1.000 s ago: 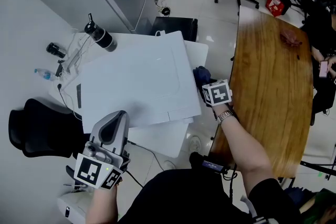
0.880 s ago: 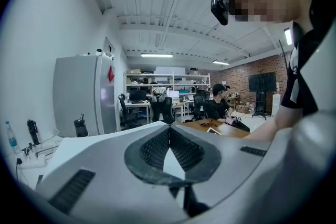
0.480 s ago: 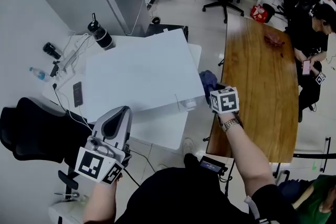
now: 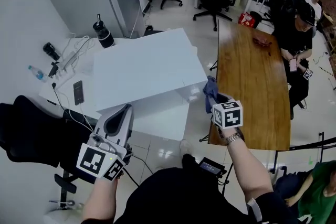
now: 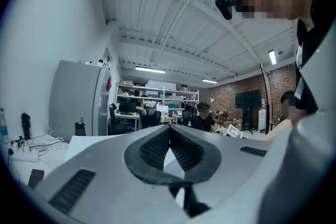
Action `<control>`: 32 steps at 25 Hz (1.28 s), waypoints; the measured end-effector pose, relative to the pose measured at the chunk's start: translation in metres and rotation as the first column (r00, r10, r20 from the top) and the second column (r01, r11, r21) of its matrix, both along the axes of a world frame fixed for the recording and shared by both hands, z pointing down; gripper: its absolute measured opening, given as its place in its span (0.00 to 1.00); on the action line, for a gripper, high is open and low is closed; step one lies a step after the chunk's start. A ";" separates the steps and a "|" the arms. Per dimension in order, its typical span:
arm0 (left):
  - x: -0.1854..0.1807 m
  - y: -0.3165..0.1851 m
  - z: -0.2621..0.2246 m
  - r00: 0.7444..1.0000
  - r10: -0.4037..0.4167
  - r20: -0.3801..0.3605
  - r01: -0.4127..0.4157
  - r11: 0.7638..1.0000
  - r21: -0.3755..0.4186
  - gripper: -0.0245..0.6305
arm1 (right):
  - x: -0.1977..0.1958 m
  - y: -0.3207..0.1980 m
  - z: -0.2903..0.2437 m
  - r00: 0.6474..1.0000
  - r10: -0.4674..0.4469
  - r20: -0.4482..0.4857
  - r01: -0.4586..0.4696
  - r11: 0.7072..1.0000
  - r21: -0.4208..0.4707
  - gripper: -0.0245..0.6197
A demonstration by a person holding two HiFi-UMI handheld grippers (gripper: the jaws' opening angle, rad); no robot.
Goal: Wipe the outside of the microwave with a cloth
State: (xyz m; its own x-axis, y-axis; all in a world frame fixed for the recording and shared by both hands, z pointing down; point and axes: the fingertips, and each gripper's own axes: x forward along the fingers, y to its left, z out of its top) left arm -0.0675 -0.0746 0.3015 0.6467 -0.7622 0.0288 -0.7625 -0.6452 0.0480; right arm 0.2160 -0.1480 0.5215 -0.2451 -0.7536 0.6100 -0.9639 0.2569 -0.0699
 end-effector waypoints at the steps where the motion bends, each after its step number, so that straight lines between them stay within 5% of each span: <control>1: -0.006 0.005 -0.001 1.000 -0.001 -0.006 0.001 1.000 0.003 0.04 | -0.008 0.008 -0.005 1.000 -0.006 0.003 0.006 1.000 0.009 0.14; 11: -0.084 0.051 -0.003 0.995 -0.084 -0.048 0.084 0.996 0.011 0.04 | -0.139 0.066 -0.027 0.982 -0.176 0.060 0.173 0.983 0.063 0.14; 25: -0.191 0.099 0.001 0.959 -0.284 -0.008 0.284 0.959 -0.002 0.04 | -0.378 0.090 -0.009 0.812 -0.565 0.145 0.562 0.825 0.065 0.14; 32: -0.223 0.111 0.004 0.940 -0.341 0.011 0.341 0.940 -0.002 0.04 | -0.432 0.074 0.015 0.801 -0.582 0.140 0.584 0.811 0.032 0.14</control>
